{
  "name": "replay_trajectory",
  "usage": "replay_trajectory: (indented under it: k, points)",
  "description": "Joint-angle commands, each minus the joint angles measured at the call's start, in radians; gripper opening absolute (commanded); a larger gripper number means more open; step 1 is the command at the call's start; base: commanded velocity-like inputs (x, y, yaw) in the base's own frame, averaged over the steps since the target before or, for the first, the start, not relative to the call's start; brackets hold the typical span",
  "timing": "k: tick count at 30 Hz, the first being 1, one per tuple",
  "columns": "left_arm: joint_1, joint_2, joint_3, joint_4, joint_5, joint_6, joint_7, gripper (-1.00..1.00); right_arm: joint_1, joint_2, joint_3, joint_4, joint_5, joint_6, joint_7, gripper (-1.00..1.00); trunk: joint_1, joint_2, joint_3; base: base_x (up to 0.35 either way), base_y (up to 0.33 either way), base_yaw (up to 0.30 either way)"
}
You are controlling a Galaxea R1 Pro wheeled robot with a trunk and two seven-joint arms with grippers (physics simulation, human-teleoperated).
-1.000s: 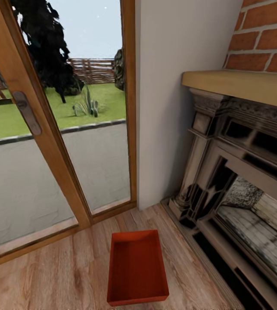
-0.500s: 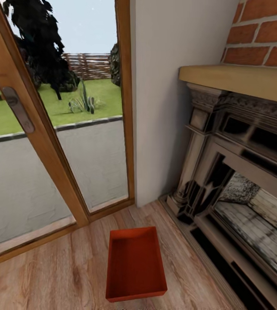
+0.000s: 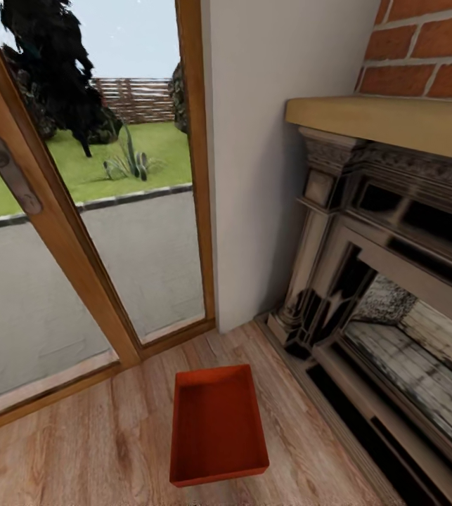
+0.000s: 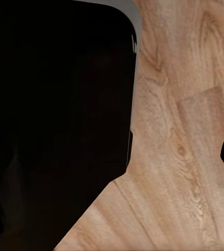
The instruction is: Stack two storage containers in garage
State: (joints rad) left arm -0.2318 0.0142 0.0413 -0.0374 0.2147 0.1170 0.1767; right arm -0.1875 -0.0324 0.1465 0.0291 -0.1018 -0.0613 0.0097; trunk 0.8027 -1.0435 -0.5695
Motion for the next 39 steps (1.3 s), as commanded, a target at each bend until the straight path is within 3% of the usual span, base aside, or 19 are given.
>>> replay_trajectory:
  k: [1,39]
  points:
    - [0.000,0.000,0.004,-0.002,0.003,0.006,0.003,1.00,-0.001,0.000,0.008,0.003,-0.010,-0.006,0.001,1.00,0.000,-0.001,-0.002,0.000,0.000,-0.019]
    - [0.000,0.000,0.005,0.005,-0.002,0.006,0.003,1.00,-0.001,0.000,0.013,0.003,-0.007,-0.005,0.004,1.00,0.000,-0.001,-0.064,0.000,0.000,-0.001]
